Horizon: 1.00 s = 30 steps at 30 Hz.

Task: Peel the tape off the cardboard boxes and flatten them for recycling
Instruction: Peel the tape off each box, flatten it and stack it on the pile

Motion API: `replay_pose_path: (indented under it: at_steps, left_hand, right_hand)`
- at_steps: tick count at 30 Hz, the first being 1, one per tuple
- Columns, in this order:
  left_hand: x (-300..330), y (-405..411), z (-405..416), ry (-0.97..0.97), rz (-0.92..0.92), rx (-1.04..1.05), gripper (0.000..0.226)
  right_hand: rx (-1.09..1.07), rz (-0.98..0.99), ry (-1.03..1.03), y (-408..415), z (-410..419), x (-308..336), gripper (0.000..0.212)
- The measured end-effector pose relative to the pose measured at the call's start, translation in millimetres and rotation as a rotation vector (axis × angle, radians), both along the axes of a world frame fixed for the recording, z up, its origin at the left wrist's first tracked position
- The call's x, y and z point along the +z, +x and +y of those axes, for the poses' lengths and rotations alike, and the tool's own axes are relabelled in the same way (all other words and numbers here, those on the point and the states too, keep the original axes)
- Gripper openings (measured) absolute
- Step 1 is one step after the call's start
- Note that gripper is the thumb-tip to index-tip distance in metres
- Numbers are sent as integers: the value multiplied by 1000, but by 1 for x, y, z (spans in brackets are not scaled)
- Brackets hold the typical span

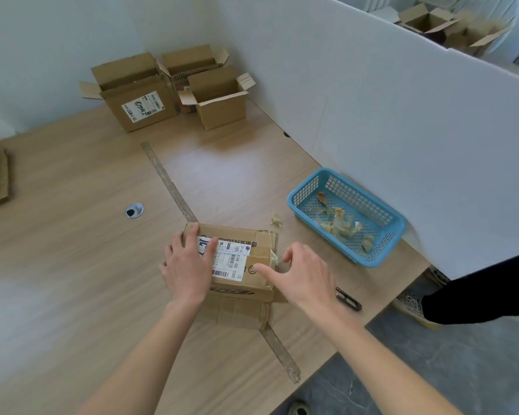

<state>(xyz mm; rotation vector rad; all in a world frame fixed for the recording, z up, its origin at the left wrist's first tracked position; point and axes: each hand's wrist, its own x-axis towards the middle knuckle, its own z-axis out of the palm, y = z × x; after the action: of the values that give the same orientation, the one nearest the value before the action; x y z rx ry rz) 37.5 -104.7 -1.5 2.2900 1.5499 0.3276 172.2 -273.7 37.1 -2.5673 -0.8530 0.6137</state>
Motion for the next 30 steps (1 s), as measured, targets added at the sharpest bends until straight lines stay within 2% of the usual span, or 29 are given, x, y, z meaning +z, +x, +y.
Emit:
replay_pose_path:
  at_steps: [3, 6, 8, 13, 15, 17, 20, 22, 26, 28, 30]
  left_hand:
    - [-1, -1, 2, 12, 3, -4, 58]
    - [-2, -1, 2, 22, 11, -14, 57]
    - [-1, -2, 2, 24, 12, -16, 57]
    - [0, -5, 5, 26, 11, -33, 58]
    - [-1, -3, 5, 25, 3, -32, 56]
    - [-2, -2, 5, 27, -2, -30, 56]
    - [-5, -3, 7, 28, -20, -23, 58]
    - [-6, -2, 5, 38, -25, -20, 57]
    - [-5, 2, 1, 50, -27, -3, 55]
    - [-4, 1, 0, 46, -30, -6, 56]
    - [-4, -1, 2, 48, -31, -10, 57]
  right_hand:
    - [-8, -18, -25, -6, 11, -4, 52]
    - [73, -35, 79, -5, 11, -6, 34]
    - [154, -43, 134, -4, 9, -3, 35]
    - [259, 238, 167, 22, -3, 5, 20]
    - [285, 344, 189, 30, -6, 8, 22]
    - [263, 364, 222, 30, -6, 8, 25]
    - [98, 251, 326, 22, -12, 0, 30]
    - [106, 171, 416, 15, -21, -3, 37]
    - [722, -366, 313, 9, -26, -7, 37]
    - [832, -533, 315, 10, -25, -8, 23]
    - [826, -517, 350, 8, -22, -8, 10]
